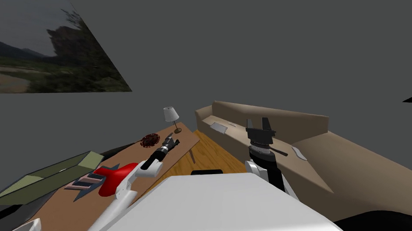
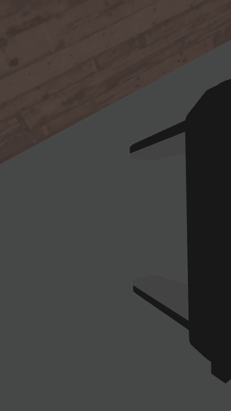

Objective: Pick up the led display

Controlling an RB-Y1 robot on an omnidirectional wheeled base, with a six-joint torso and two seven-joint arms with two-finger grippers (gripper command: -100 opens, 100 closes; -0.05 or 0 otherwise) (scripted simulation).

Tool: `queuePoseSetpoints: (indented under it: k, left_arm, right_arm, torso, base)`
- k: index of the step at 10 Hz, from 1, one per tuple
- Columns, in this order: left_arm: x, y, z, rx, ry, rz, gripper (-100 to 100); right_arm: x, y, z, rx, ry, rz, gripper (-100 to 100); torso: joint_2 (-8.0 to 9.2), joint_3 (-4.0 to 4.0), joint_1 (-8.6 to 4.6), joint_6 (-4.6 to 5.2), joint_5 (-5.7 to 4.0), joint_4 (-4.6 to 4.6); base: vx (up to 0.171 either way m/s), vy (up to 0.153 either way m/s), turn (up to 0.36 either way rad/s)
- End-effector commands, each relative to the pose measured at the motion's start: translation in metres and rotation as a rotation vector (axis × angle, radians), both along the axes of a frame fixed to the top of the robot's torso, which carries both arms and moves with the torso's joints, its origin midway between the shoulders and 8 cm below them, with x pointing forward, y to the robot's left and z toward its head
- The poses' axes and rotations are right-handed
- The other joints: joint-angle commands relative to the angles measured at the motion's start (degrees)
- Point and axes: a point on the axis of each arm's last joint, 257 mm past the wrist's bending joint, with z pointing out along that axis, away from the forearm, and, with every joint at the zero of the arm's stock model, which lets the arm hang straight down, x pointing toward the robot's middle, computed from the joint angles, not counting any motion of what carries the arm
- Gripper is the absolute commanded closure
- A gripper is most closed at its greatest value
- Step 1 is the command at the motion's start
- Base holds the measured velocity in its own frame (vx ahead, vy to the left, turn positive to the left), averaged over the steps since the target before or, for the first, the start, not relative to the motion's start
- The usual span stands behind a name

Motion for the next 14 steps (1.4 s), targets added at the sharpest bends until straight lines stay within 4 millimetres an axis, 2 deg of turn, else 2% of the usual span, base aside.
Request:
queuePoseSetpoints:
  k: [1, 2, 3, 4, 5, 6, 7, 8, 9, 10, 11, 12, 13, 14]
  left_arm:
    - [-0.004, 0.023, -0.024, -0.015, 0.081, 0.037, -100]
    - [-0.009, 0.03, -0.037, -0.014, 0.116, 0.055, -100]
    - [-0.013, 0.049, -0.051, -0.027, 0.169, 0.085, -100]
    - [-0.018, 0.055, -0.063, -0.026, 0.205, 0.101, -100]
    - [-0.024, 0.073, -0.074, -0.041, 0.255, 0.133, -100]
    - [-0.03, 0.08, -0.086, -0.04, 0.29, 0.151, -100]
    - [-0.038, 0.099, -0.097, -0.055, 0.338, 0.185, -100]
    - [-0.046, 0.105, -0.108, -0.054, 0.376, 0.205, -100]
    - [-0.052, 0.122, -0.114, -0.065, 0.416, 0.235, -100]
    - [-0.063, 0.13, -0.128, -0.07, 0.458, 0.261, -100]
    - [-0.064, 0.13, -0.129, -0.07, 0.464, 0.263, -100]
    - [-0.077, 0.15, -0.14, -0.088, 0.523, 0.306, -100]
    - [-0.084, 0.154, -0.146, -0.088, 0.546, 0.321, -100]
    - [-0.096, 0.174, -0.153, -0.106, 0.588, 0.363, -100]
  right_arm:
    - [0.0, 0.0, 0.0, 0.0, 0.0, 0.0, 0]
    - [0.0, 0.0, 0.0, 0.0, 0.0, 0.0, 0]
    - [0.0, 0.0, 0.0, 0.0, 0.0, 0.0, 0]
    - [0.0, 0.0, 0.0, 0.0, 0.0, 0.0, 0]
    - [0.0, 0.0, 0.0, 0.0, 0.0, 0.0, 0]
    - [0.0, 0.0, 0.0, 0.0, 0.0, 0.0, 0]
    - [0.0, 0.0, 0.0, 0.0, 0.0, 0.0, 0]
    - [0.0, 0.0, 0.0, 0.0, 0.0, 0.0, 0]
    - [0.0, 0.0, 0.0, 0.0, 0.0, 0.0, 0]
    - [0.0, 0.0, 0.0, 0.0, 0.0, 0.0, 0]
    - [0.0, 0.0, 0.0, 0.0, 0.0, 0.0, 0]
    - [0.0, 0.0, 0.0, 0.0, 0.0, 0.0, 0]
    - [0.0, 0.0, 0.0, 0.0, 0.0, 0.0, 0]
    - [0.0, 0.0, 0.0, 0.0, 0.0, 0.0, 0]
  torso:
    - [0.0, 0.0, 0.0, 0.0, 0.0, 0.0]
    - [-0.02, -0.01, -0.03, 0.01, -0.01, 0.0]
    - [0.01, 0.01, -0.02, -0.01, -0.01, 0.0]
    - [0.0, 0.0, -0.02, 0.01, -0.01, 0.01]
    - [0.03, 0.01, -0.01, -0.01, 0.0, 0.0]
    - [-0.02, 0.0, -0.01, 0.01, -0.01, 0.0]
    - [0.02, 0.01, 0.0, -0.01, 0.0, 0.0]
    - [-0.01, 0.0, 0.01, 0.01, 0.0, 0.0]
    - [0.01, 0.0, 0.01, -0.02, 0.0, 0.0]
    - [-0.03, -0.01, 0.01, 0.01, 0.0, 0.0]
    - [0.01, 0.01, 0.02, -0.02, 0.0, 0.0]
    - [0.11, 0.06, 0.04, -0.03, 0.0, 0.02]
    - [0.07, 0.05, 0.03, 0.0, 0.0, 0.02]
    - [0.05, 0.03, 0.06, -0.01, 0.01, 0.01]
  base:
    - [0.055, -0.048, -0.099]
    - [0.048, -0.037, -0.044]
    - [0.055, -0.041, -0.095]
    - [0.047, -0.035, -0.048]
    - [0.059, -0.04, -0.084]
    - [0.05, -0.029, -0.058]
    - [0.06, -0.031, -0.118]
    - [0.055, -0.025, -0.045]
    - [0.064, -0.03, -0.108]
    - [0.05, -0.026, -0.051]
    - [0.021, -0.014, 0.016]
    - [0.044, -0.024, -0.104]
    - [0.05, -0.014, -0.069]
    - [0.061, -0.016, -0.109]
